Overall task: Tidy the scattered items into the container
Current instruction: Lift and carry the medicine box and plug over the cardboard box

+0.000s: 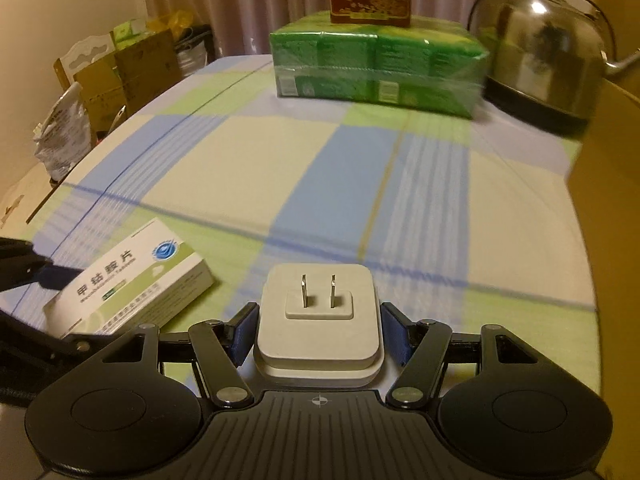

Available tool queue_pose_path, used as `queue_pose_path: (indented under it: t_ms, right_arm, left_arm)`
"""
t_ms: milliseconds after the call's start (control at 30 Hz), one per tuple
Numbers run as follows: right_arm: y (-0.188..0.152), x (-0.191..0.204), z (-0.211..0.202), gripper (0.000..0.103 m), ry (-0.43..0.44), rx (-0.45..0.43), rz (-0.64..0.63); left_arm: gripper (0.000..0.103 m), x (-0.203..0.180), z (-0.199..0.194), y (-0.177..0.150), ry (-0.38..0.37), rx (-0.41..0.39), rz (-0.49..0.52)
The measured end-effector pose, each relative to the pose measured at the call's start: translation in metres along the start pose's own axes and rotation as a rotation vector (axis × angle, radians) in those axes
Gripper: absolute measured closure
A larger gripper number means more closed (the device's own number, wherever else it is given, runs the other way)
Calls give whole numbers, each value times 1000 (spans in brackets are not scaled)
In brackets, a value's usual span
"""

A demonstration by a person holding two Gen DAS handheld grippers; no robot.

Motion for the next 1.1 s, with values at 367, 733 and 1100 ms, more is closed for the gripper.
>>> queue_pose_path:
  t_ms: [367, 733, 1100]
  right_arm:
    - [-45, -4, -65, 41, -38, -20, 65]
    - [-62, -12, -71, 41, -27, -8, 98]
    - [-58, -10, -75, 41, -20, -33, 92]
  left_arm:
    - [36, -49, -36, -24, -33, -10, 46]
    - [30, -57, -20, -19, -5, 27, 78]
    - [36, -60, -25, -8, -3, 26, 98]
Point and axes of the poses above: each gripper's, at about its wrist camera, not at the fingertips, and z roughly the way its jaws point, x to its left, y to its top, the point moved 10 cm from there along z, roughly the way its jaws point, and after that the axes turned 12 degrees about y, right-handed, at the moved point
